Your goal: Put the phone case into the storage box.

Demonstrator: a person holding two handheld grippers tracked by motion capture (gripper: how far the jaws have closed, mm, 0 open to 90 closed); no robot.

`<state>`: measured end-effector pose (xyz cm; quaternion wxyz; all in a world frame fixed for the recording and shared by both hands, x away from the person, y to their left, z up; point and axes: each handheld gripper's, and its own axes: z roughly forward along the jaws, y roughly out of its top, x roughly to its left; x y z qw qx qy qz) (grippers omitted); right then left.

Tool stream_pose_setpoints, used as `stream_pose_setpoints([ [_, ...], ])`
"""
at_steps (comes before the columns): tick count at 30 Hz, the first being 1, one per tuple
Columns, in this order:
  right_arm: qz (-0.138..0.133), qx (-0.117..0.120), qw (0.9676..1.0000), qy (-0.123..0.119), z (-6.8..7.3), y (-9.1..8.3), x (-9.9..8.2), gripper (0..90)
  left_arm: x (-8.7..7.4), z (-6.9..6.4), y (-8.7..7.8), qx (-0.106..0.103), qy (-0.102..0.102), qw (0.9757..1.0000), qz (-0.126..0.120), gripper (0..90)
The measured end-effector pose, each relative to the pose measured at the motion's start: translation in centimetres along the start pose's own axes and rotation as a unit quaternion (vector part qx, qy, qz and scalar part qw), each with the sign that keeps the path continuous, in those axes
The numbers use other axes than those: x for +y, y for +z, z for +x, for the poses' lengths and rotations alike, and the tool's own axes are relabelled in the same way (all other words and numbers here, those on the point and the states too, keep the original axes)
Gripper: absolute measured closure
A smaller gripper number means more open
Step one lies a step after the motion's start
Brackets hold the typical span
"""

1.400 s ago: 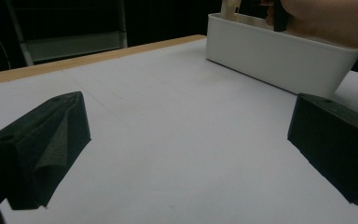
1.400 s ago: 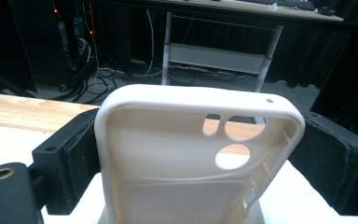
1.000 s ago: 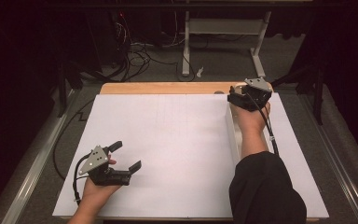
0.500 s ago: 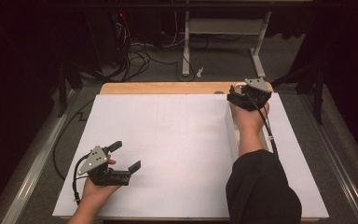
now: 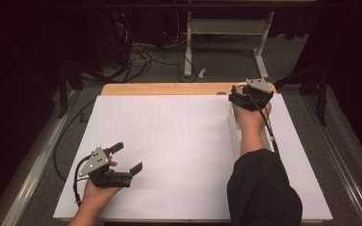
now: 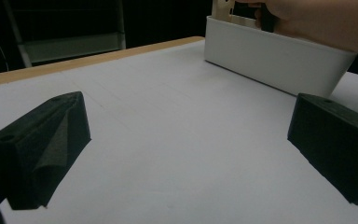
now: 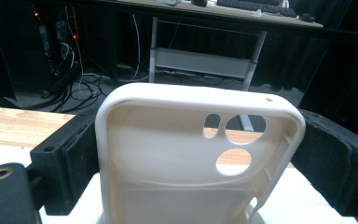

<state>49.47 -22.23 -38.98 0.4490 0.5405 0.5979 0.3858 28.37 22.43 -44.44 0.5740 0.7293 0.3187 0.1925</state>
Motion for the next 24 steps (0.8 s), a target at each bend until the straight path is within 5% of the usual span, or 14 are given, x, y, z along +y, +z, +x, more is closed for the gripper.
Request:
stream_pose_setpoints([
  [24,0.008,0.006,0.9999,-0.005,0.04,0.45,0.32,8.0,-0.02,-0.01,0.00,-0.002,0.000,1.0000,0.000,0.3],
])
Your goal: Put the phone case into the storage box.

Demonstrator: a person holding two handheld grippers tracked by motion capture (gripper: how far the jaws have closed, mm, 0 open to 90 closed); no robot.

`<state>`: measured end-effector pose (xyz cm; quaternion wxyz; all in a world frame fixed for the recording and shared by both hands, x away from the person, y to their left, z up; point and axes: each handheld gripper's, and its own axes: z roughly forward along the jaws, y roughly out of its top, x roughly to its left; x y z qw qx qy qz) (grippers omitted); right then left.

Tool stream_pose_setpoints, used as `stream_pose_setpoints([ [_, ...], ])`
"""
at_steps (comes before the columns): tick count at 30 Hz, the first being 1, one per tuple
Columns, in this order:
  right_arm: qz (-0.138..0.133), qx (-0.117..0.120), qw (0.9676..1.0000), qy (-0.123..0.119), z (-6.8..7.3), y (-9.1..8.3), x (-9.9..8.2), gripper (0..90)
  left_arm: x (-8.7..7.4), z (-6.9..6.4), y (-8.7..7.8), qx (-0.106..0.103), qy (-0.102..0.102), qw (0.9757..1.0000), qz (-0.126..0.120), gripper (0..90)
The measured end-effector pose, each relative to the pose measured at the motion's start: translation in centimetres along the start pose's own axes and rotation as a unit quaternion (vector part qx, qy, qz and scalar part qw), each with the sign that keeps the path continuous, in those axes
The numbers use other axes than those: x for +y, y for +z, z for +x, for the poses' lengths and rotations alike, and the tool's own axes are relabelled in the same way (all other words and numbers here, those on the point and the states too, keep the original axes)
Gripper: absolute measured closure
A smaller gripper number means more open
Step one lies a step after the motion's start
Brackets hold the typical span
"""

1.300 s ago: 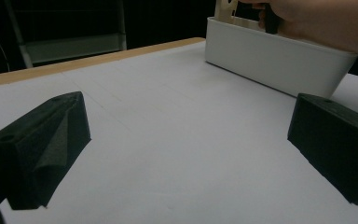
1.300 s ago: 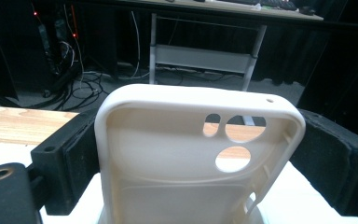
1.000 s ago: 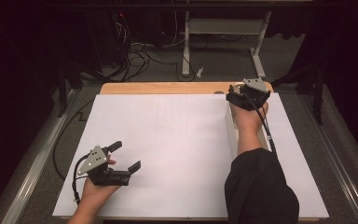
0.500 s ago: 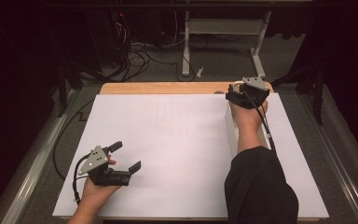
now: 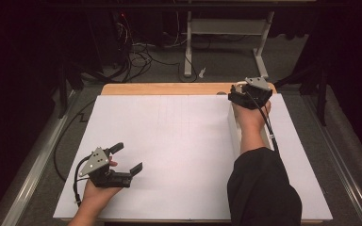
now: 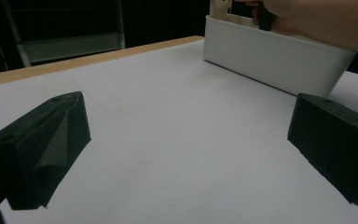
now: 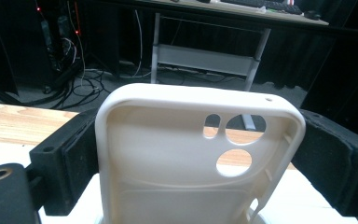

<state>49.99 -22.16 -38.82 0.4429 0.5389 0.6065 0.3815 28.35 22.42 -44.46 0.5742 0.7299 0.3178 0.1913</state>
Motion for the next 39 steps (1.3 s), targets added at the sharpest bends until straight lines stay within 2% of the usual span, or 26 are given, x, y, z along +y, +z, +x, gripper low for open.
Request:
stream_pose_setpoints([
  [18,0.006,0.006,1.0000,0.000,-0.10,0.20,0.11,7.0,0.00,0.01,-0.02,-0.001,0.000,1.0000,0.000,0.3],
  [31,0.012,0.012,0.9998,0.007,-0.14,0.39,0.04,0.3,-0.01,0.04,-0.03,0.000,0.000,1.0000,0.001,0.3],
  [39,0.012,0.014,0.9998,0.001,-0.06,0.35,0.09,0.0,-0.01,0.02,0.00,-0.001,0.001,1.0000,0.002,0.3],
])
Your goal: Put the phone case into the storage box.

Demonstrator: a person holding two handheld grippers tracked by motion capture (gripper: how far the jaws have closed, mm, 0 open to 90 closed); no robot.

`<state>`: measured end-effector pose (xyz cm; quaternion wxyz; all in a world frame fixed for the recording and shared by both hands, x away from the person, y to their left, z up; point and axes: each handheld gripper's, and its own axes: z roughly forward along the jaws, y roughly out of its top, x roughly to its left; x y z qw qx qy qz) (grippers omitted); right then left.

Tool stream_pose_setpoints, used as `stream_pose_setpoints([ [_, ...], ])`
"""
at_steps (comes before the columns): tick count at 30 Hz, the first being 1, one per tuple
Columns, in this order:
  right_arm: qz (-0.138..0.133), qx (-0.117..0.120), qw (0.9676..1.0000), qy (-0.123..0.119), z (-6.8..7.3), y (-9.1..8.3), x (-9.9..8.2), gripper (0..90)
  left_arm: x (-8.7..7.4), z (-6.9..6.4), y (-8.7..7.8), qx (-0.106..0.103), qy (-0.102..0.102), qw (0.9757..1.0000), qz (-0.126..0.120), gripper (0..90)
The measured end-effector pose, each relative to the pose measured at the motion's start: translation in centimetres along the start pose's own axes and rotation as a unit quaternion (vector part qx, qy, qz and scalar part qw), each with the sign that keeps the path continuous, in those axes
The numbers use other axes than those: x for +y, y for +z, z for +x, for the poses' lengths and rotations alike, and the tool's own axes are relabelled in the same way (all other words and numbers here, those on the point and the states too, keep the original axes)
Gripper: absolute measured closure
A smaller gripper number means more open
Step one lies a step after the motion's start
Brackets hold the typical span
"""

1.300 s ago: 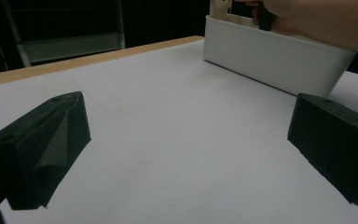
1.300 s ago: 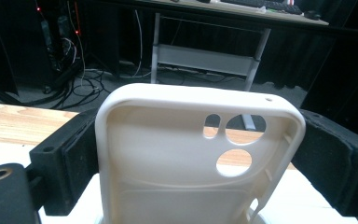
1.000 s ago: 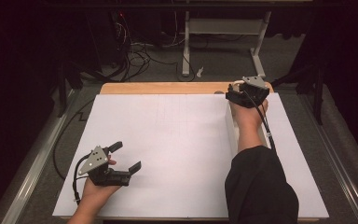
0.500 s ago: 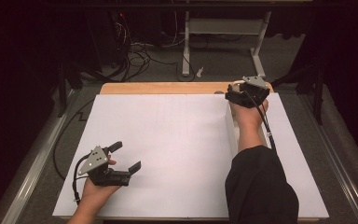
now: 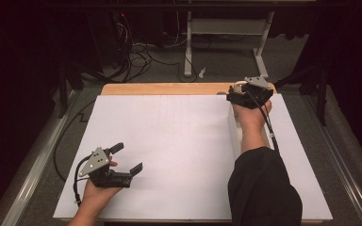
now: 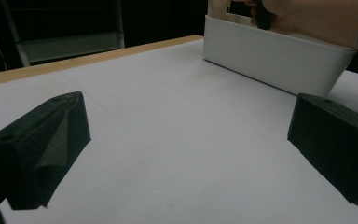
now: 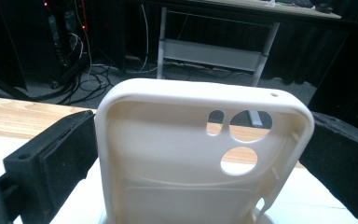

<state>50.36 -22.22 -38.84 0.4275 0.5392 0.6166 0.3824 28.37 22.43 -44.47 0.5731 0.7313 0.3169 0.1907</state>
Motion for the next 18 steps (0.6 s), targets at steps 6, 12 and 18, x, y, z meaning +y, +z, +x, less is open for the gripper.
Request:
stream_pose_setpoints([
  [6,0.001,-0.001,1.0000,0.001,-0.33,-0.09,0.09,0.0,-0.01,-0.02,0.05,0.000,0.001,1.0000,0.001,0.3],
  [12,0.003,0.004,1.0000,0.003,-0.46,-0.40,0.23,0.0,-0.03,0.01,0.10,0.000,0.002,1.0000,0.003,0.3],
  [18,0.002,0.010,0.9999,0.006,-0.39,-0.91,0.42,0.0,-0.08,0.02,0.20,0.003,0.005,1.0000,0.008,0.3],
])
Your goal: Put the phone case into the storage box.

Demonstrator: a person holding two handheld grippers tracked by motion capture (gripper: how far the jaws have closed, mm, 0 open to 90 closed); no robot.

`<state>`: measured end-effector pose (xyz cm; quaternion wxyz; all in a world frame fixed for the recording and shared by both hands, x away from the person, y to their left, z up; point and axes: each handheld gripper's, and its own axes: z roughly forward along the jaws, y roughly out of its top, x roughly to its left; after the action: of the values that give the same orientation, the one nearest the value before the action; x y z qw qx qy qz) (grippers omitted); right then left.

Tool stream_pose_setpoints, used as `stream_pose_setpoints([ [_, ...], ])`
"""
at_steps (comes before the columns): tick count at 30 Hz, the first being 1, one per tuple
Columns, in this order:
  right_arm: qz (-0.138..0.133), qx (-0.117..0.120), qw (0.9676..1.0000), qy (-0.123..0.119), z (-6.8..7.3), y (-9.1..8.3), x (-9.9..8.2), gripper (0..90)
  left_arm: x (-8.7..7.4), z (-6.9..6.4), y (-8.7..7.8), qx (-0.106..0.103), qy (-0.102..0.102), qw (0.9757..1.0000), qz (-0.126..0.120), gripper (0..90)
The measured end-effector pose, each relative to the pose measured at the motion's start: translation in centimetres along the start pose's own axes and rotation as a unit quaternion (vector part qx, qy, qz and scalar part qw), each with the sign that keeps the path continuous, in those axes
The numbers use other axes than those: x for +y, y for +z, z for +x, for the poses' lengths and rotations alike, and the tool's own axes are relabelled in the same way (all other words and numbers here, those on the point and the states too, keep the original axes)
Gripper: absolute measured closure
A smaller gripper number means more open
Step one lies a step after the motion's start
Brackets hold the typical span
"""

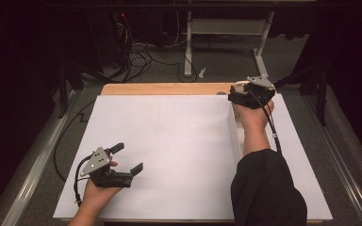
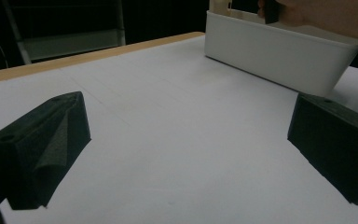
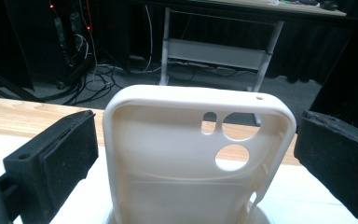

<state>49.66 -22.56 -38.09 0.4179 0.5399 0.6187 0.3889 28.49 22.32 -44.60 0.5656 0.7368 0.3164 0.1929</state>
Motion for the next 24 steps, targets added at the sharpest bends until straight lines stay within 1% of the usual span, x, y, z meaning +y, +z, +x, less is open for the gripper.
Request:
stream_pose_setpoints([
  [6,0.000,0.003,1.0000,0.000,-0.1,-0.7,0.1,0.0,0.0,-0.1,0.1,0.000,0.000,1.0000,0.003,0.3],
  [8,0.000,0.008,1.0000,0.004,-0.2,-1.0,0.1,0.0,-0.1,-0.1,0.2,-0.001,0.003,1.0000,0.005,0.3],
  [11,-0.001,0.011,0.9999,0.002,-0.2,-1.4,0.0,0.0,-0.1,0.0,0.3,0.000,0.002,1.0000,0.005,0.3],
  [15,0.004,0.016,0.9999,0.003,-0.4,-2.0,-0.4,0.0,-0.1,0.0,0.3,0.001,0.003,1.0000,0.008,0.3],
  [18,0.005,0.025,0.9996,0.010,-0.6,-2.6,-0.8,0.0,-0.1,0.0,0.4,0.002,0.006,0.9999,0.011,0.3],
  [21,0.007,0.030,0.9995,0.009,-0.8,-3.2,-1.2,0.0,-0.1,0.0,0.4,0.003,0.007,0.9999,0.014,0.3],
  [24,0.006,0.034,0.9993,0.015,-1.1,-3.9,-1.5,0.0,-0.1,-0.1,0.5,0.002,0.009,0.9998,0.016,0.3],
])
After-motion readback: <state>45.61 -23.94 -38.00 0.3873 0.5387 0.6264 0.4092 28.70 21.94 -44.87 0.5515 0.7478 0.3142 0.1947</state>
